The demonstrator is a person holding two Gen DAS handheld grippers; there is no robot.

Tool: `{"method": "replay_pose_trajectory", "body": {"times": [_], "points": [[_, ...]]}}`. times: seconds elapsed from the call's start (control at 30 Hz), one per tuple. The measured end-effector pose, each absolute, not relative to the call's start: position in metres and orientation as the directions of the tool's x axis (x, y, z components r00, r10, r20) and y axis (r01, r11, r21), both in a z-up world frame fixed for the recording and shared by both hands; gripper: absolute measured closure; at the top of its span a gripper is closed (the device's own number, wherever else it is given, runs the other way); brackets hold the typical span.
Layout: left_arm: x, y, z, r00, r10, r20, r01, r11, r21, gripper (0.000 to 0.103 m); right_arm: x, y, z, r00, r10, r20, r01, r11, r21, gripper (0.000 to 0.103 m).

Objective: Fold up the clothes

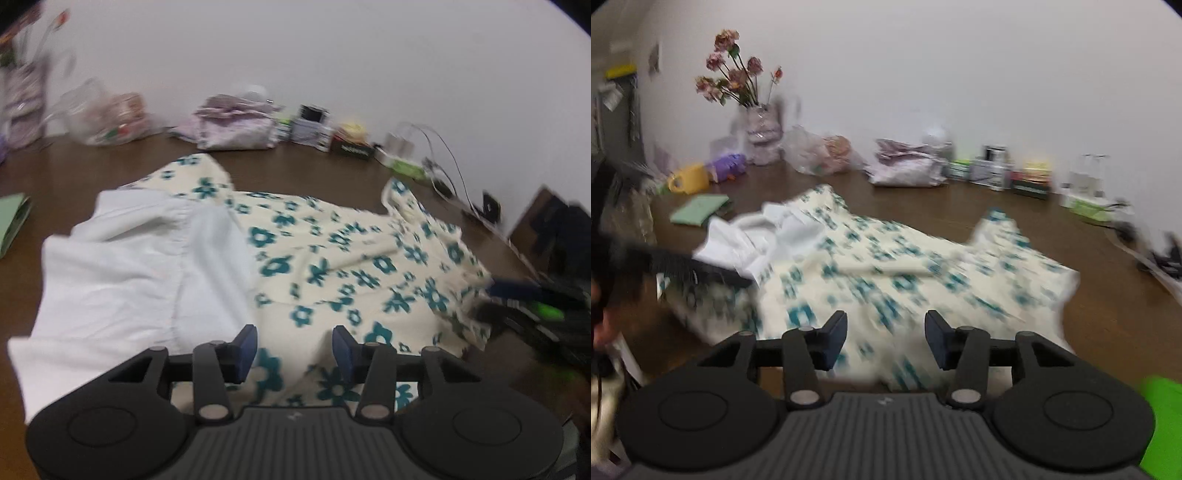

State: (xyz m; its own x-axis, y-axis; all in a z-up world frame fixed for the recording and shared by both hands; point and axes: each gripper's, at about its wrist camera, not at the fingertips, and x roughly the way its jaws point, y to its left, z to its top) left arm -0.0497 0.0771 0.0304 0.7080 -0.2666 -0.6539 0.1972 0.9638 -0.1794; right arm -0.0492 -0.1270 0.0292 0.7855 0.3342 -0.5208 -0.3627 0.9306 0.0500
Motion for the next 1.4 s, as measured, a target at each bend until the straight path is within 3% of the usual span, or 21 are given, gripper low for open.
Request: {"method": "replay_pose_trajectory", "body": {"times": [0.2,0.27,0.3,0.43,0.6,0.67,0.73,0.77,0.83,1.03,1.23,1.27,1.3,1.33,1.37,1.4], "points": [[-0.047,0.078,0.019,0.688,-0.254,-0.68,0.161,0.967,-0.198,0.059,0.003,-0.124,-0.003,0.72,0.297,-0.627,-0.269,0.952,0.142,0.064],[-0.047,0.078,0.019,0.685,-0.255,-0.682,0.172,0.967,-0.188,0.058,0.0,-0.13,-0.006,0.709,0.325,-0.626,-0.275,0.944,0.18,0.077],[-0.046,0.077,0.019,0.684,-0.252,-0.684,0.179,0.968,-0.178,0.058,-0.003,-0.134,-0.006,0.697,0.353,-0.624,-0.287,0.935,0.208,0.097],[-0.047,0.075,0.02,0.679,-0.25,-0.69,0.208,0.967,-0.146,0.057,-0.033,-0.154,0.004,0.663,0.443,-0.604,-0.345,0.896,0.279,0.1],[-0.048,0.073,0.02,0.671,-0.257,-0.695,0.248,0.962,-0.116,0.053,-0.056,-0.169,0.0,0.653,0.415,-0.633,-0.307,0.91,0.279,0.098],[-0.052,0.08,0.024,0.668,-0.267,-0.694,0.264,0.958,-0.114,0.053,-0.062,-0.168,-0.002,0.658,0.392,-0.643,-0.303,0.92,0.251,0.089],[-0.064,0.089,0.029,0.677,-0.289,-0.677,0.312,0.946,-0.093,0.051,-0.062,-0.164,0.001,0.671,0.393,-0.629,-0.329,0.918,0.222,0.06],[-0.07,0.094,0.03,0.679,-0.302,-0.669,0.342,0.937,-0.075,0.046,-0.062,-0.161,0.003,0.677,0.394,-0.622,-0.343,0.916,0.208,0.058],[-0.08,0.102,0.028,0.679,-0.306,-0.668,0.378,0.925,-0.039,0.041,-0.062,-0.156,0.006,0.689,0.397,-0.606,-0.369,0.912,0.178,0.058],[-0.085,0.122,0.018,0.68,-0.283,-0.676,0.357,0.934,-0.032,0.041,-0.053,-0.143,0.0,0.7,0.339,-0.629,-0.376,0.923,0.079,0.06],[-0.076,0.125,0.016,0.664,-0.299,-0.685,0.423,0.906,0.014,0.04,-0.062,-0.156,0.001,0.715,0.307,-0.628,-0.338,0.938,0.074,0.061],[-0.072,0.123,0.017,0.661,-0.29,-0.692,0.421,0.907,0.022,0.046,-0.061,-0.157,0.0,0.717,0.304,-0.627,-0.328,0.941,0.08,0.062],[-0.071,0.121,0.018,0.657,-0.288,-0.697,0.424,0.905,0.024,0.053,-0.06,-0.157,-0.002,0.714,0.303,-0.631,-0.322,0.943,0.088,0.073],[-0.071,0.12,0.019,0.653,-0.295,-0.698,0.439,0.898,0.03,0.073,-0.059,-0.157,-0.003,0.707,0.306,-0.637,-0.318,0.943,0.099,0.099],[-0.072,0.118,0.022,0.653,-0.295,-0.697,0.449,0.892,0.043,0.087,-0.059,-0.157,-0.004,0.698,0.317,-0.642,-0.32,0.94,0.115,0.1],[-0.074,0.116,0.026,0.663,-0.28,-0.694,0.452,0.889,0.072,0.09,-0.059,-0.16,-0.002,0.688,0.337,-0.643,-0.328,0.934,0.138,0.1]]}}
